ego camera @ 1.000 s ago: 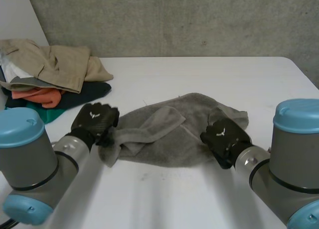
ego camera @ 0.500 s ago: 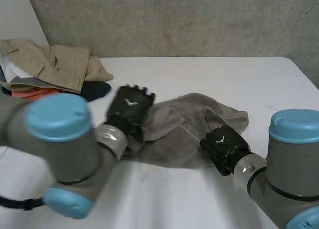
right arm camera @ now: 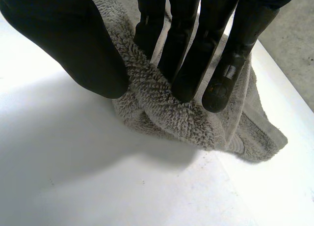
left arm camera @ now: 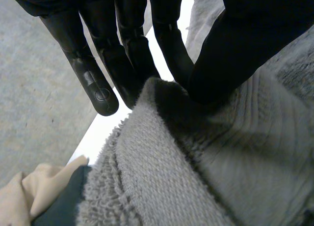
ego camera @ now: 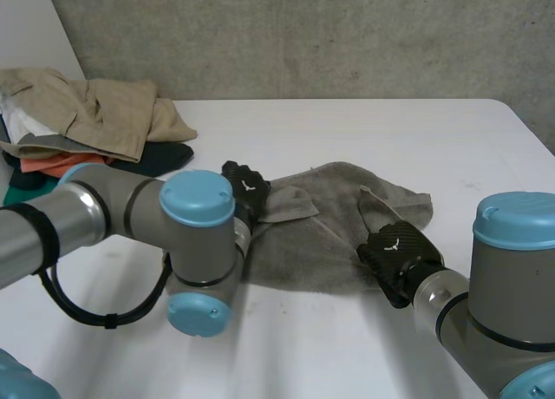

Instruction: Fold the laundry.

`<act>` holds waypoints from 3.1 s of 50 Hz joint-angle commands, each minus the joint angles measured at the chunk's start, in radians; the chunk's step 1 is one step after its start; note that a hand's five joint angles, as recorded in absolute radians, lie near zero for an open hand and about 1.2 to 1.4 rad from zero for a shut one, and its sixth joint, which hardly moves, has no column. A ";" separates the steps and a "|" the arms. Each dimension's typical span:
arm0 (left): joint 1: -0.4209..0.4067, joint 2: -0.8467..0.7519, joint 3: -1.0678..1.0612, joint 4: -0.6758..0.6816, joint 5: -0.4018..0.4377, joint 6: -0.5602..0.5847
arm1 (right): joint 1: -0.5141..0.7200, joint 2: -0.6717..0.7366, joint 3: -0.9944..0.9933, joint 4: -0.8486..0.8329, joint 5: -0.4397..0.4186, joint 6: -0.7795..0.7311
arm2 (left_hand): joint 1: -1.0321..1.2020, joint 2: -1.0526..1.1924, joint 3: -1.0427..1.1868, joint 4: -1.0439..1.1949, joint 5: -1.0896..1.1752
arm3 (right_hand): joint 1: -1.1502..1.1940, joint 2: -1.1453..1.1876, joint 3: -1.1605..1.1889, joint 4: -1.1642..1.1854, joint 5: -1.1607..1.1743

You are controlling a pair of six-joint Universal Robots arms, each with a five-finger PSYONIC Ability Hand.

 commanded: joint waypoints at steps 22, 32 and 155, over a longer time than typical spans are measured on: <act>0.162 0.477 -0.342 0.013 0.118 -0.206 | -0.072 -0.223 -0.095 0.155 -0.061 0.042 | 0.250 0.206 0.216 0.204 0.236 | -0.809 -0.995 -1.007 -1.012 -0.995; 0.117 0.471 -0.342 0.012 0.187 -0.224 | -0.102 -0.137 -0.180 0.263 -0.150 -0.167 | -0.633 -0.677 -0.667 -0.679 -0.647 | -0.809 -0.995 -1.007 -1.012 -0.995; 0.326 0.568 -0.385 -0.105 0.242 -0.201 | -0.363 0.030 -0.396 0.322 -0.371 -0.362 | 0.250 0.206 0.216 0.204 0.236 | 0.413 0.226 0.215 0.209 0.227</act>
